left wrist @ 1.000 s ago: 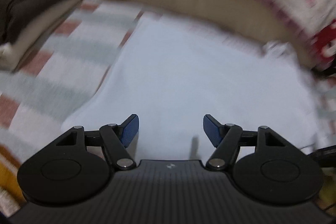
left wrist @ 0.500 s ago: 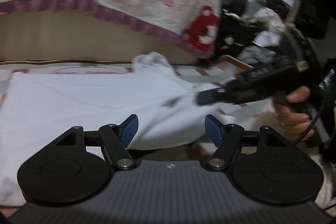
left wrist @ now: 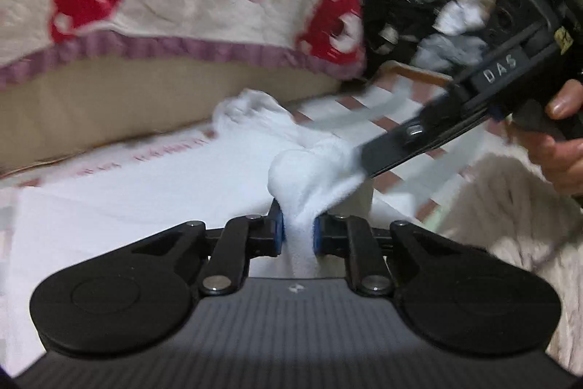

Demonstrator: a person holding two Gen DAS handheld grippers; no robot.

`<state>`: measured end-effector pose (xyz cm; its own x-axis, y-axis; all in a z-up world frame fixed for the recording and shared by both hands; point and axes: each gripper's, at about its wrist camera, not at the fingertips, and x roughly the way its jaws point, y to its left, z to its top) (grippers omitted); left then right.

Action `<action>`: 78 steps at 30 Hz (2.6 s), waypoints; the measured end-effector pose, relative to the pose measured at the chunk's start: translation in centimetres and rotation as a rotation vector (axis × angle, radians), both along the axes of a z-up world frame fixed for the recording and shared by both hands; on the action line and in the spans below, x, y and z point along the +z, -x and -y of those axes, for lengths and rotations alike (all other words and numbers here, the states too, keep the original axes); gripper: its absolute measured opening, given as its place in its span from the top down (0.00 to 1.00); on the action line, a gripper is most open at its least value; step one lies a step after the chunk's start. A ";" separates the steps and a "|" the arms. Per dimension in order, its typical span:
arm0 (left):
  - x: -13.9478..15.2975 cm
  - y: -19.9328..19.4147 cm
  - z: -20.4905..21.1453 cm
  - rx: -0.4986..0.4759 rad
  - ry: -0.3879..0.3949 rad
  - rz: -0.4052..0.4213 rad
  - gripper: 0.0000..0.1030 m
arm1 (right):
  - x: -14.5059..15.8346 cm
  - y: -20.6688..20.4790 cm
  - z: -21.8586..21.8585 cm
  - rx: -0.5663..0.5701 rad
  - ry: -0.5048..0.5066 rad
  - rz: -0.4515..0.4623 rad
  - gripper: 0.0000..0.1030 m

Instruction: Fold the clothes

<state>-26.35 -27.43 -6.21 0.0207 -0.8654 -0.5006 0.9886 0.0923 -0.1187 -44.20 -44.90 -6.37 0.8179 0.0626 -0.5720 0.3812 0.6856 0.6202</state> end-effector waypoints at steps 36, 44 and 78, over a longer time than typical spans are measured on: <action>0.7 -11.1 -12.0 0.616 0.027 -0.149 0.88 | -13.3 -3.7 8.1 0.033 -0.377 -0.757 0.36; -3.7 -14.4 -11.0 0.712 -0.100 -0.198 0.88 | -15.4 -6.1 5.6 0.112 -0.276 -0.889 0.28; -5.3 -4.5 -16.1 0.238 -0.359 -0.579 0.92 | -6.4 2.3 5.8 0.238 0.176 -0.973 0.93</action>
